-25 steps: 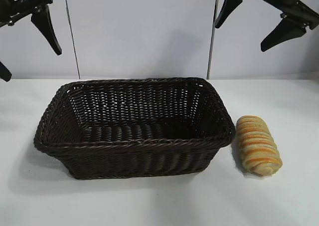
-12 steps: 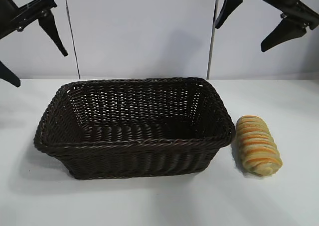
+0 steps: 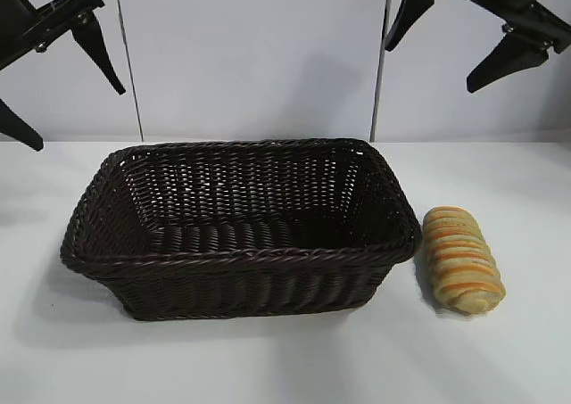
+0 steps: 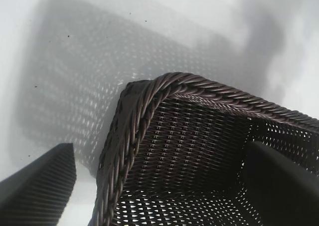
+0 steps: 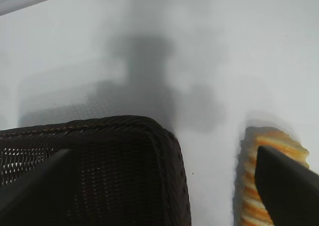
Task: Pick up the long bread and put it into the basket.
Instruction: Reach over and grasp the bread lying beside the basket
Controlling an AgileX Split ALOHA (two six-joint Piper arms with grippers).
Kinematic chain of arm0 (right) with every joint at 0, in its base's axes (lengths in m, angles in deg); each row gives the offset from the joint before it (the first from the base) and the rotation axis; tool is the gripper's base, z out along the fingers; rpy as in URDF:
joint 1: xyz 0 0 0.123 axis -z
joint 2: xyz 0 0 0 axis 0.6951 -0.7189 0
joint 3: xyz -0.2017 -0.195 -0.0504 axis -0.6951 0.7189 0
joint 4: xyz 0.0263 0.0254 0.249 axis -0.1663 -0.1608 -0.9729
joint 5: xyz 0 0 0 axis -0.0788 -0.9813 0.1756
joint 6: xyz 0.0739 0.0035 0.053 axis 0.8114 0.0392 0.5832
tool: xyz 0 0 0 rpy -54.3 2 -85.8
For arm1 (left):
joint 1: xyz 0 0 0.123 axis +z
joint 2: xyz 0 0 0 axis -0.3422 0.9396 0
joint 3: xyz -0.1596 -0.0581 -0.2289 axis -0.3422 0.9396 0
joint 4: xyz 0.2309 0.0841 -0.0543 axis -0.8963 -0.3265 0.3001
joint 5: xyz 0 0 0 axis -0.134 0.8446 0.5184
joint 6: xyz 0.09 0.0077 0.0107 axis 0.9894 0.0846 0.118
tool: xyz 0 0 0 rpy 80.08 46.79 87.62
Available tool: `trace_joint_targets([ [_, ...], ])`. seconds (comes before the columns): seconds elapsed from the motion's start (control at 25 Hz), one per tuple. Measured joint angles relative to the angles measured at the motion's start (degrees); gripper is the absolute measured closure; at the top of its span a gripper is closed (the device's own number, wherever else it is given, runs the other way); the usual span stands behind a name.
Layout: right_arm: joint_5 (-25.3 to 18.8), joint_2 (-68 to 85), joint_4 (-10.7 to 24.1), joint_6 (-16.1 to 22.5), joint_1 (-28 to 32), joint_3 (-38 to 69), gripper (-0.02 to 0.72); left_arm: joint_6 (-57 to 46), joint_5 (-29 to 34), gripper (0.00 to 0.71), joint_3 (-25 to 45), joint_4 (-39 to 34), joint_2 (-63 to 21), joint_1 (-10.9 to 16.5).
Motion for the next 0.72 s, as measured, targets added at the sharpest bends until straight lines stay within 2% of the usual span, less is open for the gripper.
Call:
trace_joint_targets([
  [0.16,-3.9,0.0,4.5,0.2,0.0,0.0,0.008,0.0,0.0,0.049,0.0,0.0,0.0,0.0],
  [0.4,-9.4,0.0,15.5,2.8,0.6,0.5,0.008,0.1,0.0,0.049,0.0,0.0,0.0,0.0],
  [0.6,-10.2,0.0,17.7,3.0,4.7,5.2,0.008,0.1,0.0,0.049,0.0,0.0,0.0,0.0],
  [0.72,-7.1,0.0,17.7,3.1,6.9,9.5,0.008,0.1,0.0,0.049,0.0,0.0,0.0,0.0],
])
